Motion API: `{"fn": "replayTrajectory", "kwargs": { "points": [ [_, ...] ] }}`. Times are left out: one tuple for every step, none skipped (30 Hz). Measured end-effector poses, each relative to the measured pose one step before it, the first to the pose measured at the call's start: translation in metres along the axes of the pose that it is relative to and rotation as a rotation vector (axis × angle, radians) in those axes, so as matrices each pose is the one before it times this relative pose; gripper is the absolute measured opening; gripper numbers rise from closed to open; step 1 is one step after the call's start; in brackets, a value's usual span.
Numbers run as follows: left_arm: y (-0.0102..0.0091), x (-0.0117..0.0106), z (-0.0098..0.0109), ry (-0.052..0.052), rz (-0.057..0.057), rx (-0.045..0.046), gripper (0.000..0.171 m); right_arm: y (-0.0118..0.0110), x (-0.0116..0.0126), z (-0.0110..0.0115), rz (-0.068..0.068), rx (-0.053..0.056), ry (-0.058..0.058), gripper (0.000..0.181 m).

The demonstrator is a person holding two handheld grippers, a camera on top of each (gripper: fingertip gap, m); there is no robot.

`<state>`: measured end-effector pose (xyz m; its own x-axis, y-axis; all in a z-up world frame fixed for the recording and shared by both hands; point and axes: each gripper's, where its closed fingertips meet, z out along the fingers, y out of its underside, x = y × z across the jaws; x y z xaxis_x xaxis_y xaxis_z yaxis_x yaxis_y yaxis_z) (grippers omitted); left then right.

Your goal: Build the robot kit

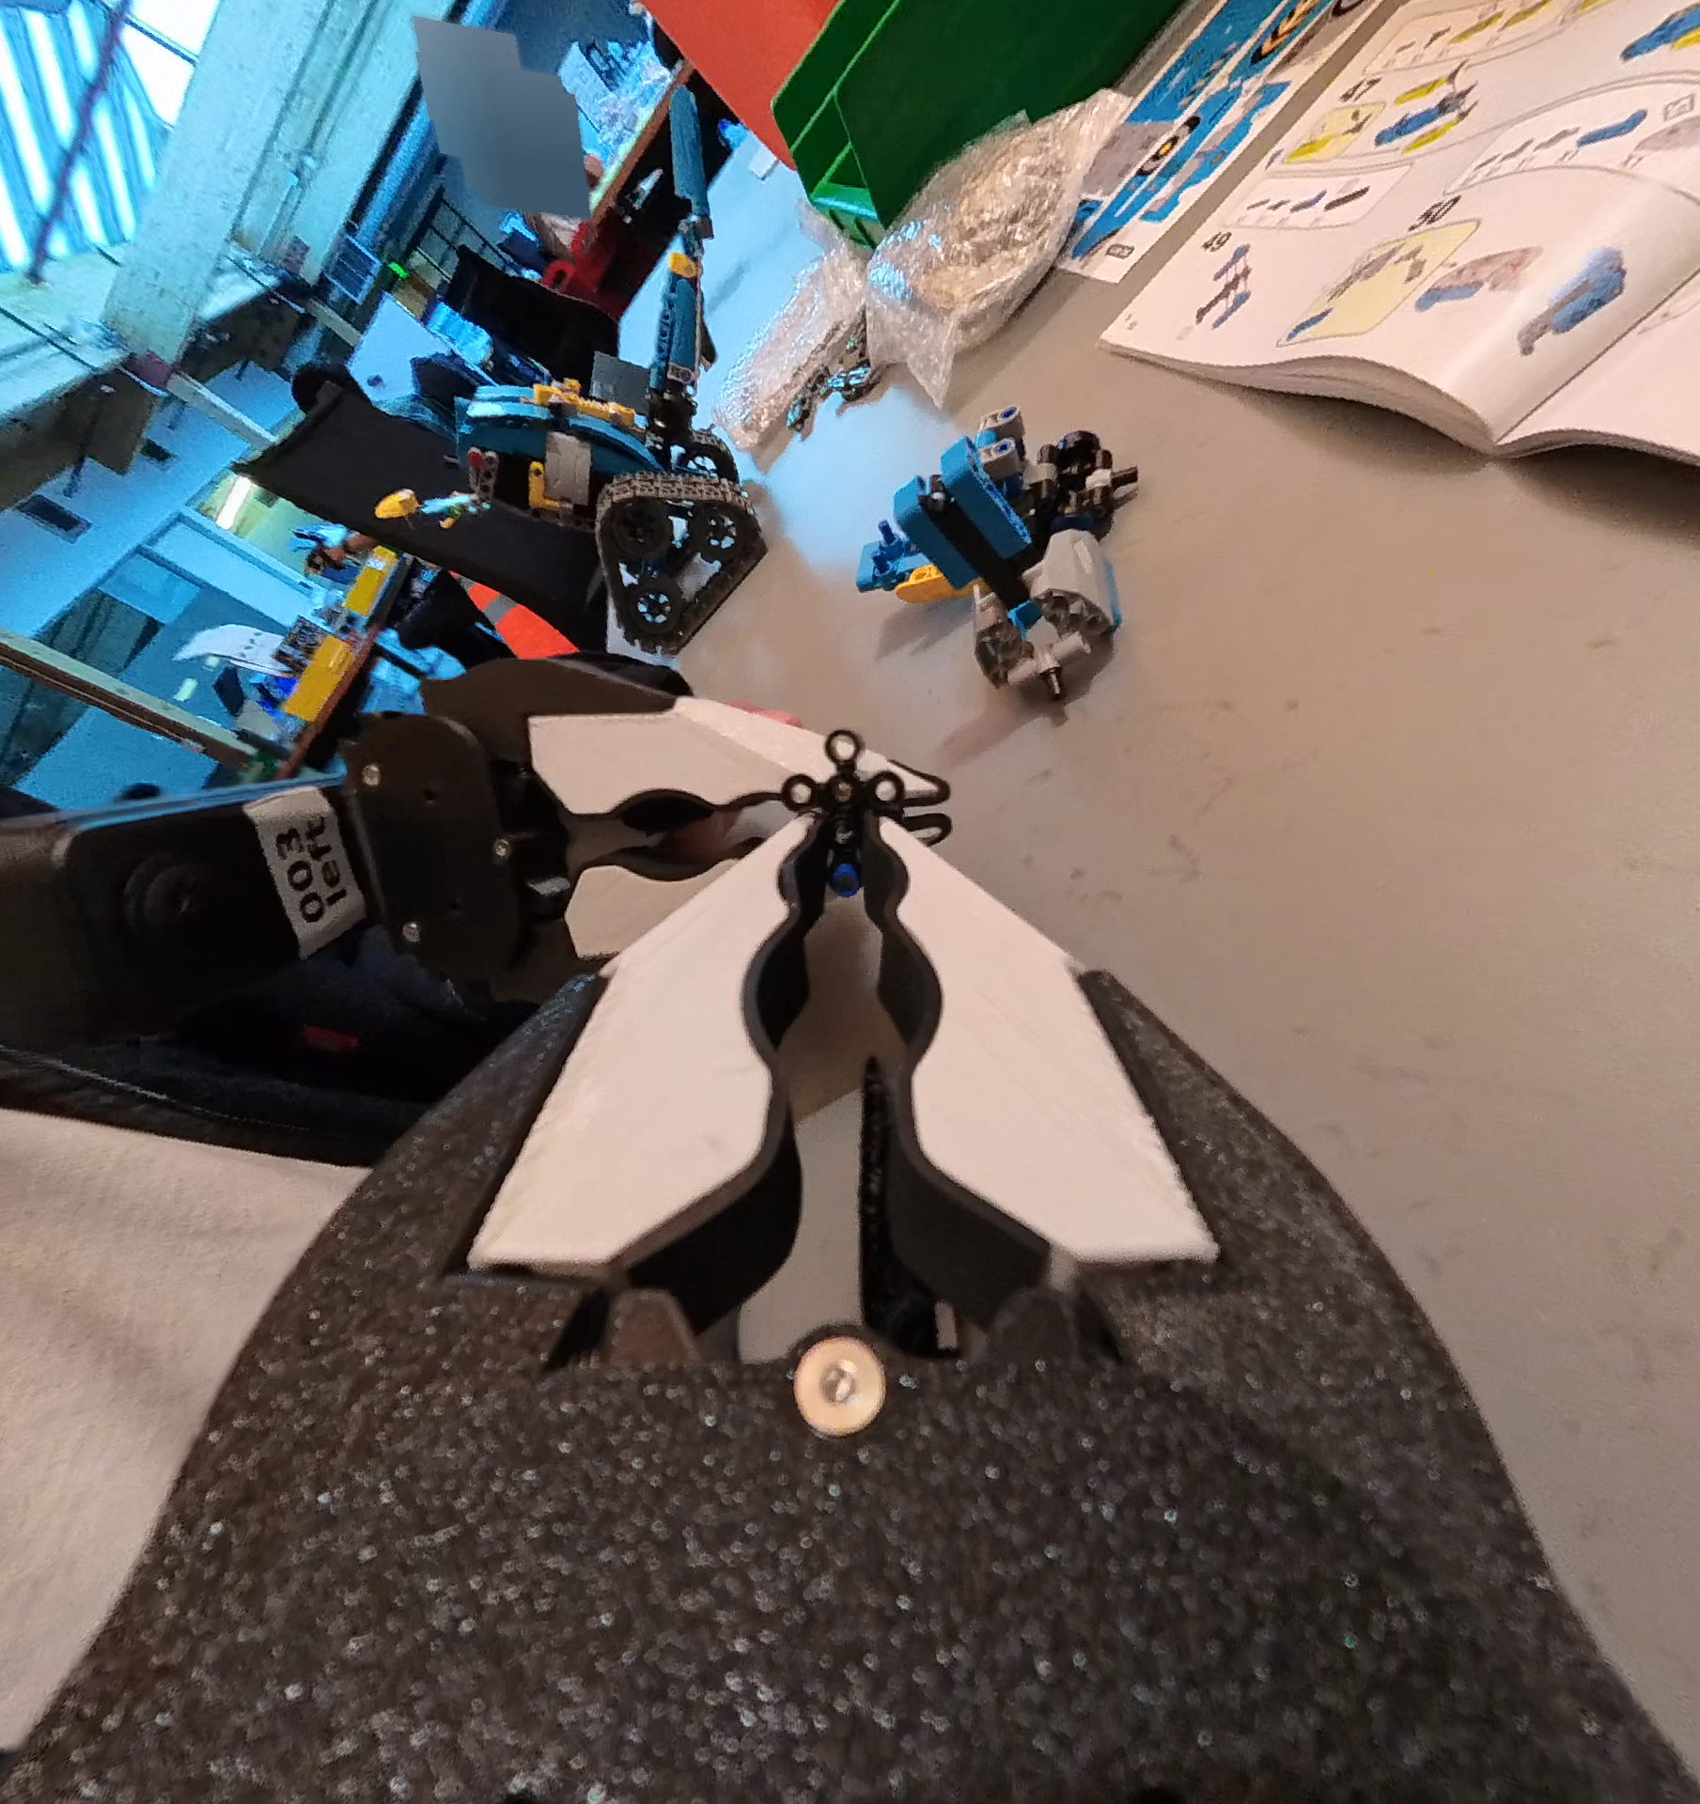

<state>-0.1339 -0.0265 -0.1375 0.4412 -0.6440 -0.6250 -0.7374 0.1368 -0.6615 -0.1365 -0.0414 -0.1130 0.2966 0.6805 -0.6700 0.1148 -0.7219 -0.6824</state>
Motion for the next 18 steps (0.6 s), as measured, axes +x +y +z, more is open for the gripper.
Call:
{"fn": "replayTrajectory", "kwargs": {
  "points": [
    [0.00231, -0.00026, 0.00132, -0.0148, 0.0369, -0.01452, 0.001, 0.00165, 0.00167, 0.00086, -0.0250, -0.0136, 0.0253, 0.006],
    [0.00118, 0.00033, 0.00071, -0.0132, 0.0249, -0.01283, 0.002, 0.00102, 0.00167, 0.00044, -0.0299, -0.0136, 0.0283, 0.006],
    [0.00026, -0.00101, -0.00006, -0.0146, 0.0125, -0.00806, 0.001, -0.00042, 0.00031, 0.00041, -0.0200, -0.0002, 0.0198, 0.006],
    [0.00004, -0.00047, -0.00049, -0.0036, 0.0039, 0.00111, 0.001, -0.00029, -0.00082, 0.00018, -0.0113, 0.0025, 0.0048, 0.006],
    [0.00010, 0.00049, 0.00011, 0.0025, -0.0018, -0.00019, 0.001, 0.00094, -0.00004, 0.00009, -0.0009, -0.0063, -0.0003, 0.006],
    [0.00055, -0.00008, 0.00035, -0.0051, 0.0070, -0.00640, 0.001, 0.00025, 0.00054, 0.00017, -0.0057, 0.0006, 0.0058, 0.006],
    [0.00073, 0.00049, 0.00036, -0.0043, 0.0157, -0.00587, 0.000, 0.00136, 0.00030, 0.00033, -0.0157, -0.0082, 0.0079, 0.006],
    [0.00096, 0.00101, 0.00060, -0.0032, 0.0152, -0.00773, 0.000, 0.00213, 0.00097, 0.00029, -0.0181, -0.0211, 0.0132, 0.006],
    [0.00084, 0.00028, 0.00056, -0.0036, 0.0105, -0.00591, 0.000, 0.00064, 0.00077, 0.00037, -0.0226, -0.0064, 0.0204, 0.006],
    [0.00021, 0.00046, -0.00006, 0.0048, 0.0013, 0.00178, 0.000, 0.00116, 0.00023, 0.00054, -0.0180, -0.0060, 0.0128, 0.006],
    [-0.00103, 0.00028, -0.00063, 0.0031, -0.0014, 0.00872, 0.000, 0.00042, -0.00066, -0.00044, 0.0070, -0.0046, -0.0113, 0.006],
    [-0.00147, -0.00036, -0.00076, 0.0008, -0.0052, 0.01065, 0.000, -0.00056, -0.00125, -0.00097, 0.0301, 0.0057, -0.0368, 0.006],
    [-0.00101, 0.00052, -0.00031, 0.0036, 0.0000, 0.00540, 0.000, -0.00062, -0.00098, -0.00102, 0.0415, 0.0113, -0.0437, 0.005],
    [0.00120, 0.00355, 0.00084, 0.0148, 0.0142, -0.00584, 0.000, 0.00247, 0.00095, 0.00001, 0.0245, -0.0090, -0.0175, 0.005],
    [0.00166, 0.00385, 0.00135, 0.0120, 0.0201, -0.00990, 0.000, 0.00485, 0.00276, 0.00065, -0.0129, -0.0267, 0.0138, 0.005],
    [-0.00003, 0.00062, 0.00026, -0.0070, 0.0206, -0.00513, 0.000, 0.00122, 0.00132, 0.00008, -0.0080, -0.0054, 0.0115, 0.005],
    [-0.00050, -0.00050, -0.00009, -0.0014, -0.0037, 0.00266, 0.000, -0.00109, -0.00042, -0.00052, 0.0004, 0.0075, 0.0003, 0.005],
    [0.00051, 0.00088, 0.00043, 0.0134, -0.0173, -0.00102, 0.000, -0.00033, 0.00050, 0.00020, -0.0134, -0.0002, 0.0120, 0.005]
  ]
}}
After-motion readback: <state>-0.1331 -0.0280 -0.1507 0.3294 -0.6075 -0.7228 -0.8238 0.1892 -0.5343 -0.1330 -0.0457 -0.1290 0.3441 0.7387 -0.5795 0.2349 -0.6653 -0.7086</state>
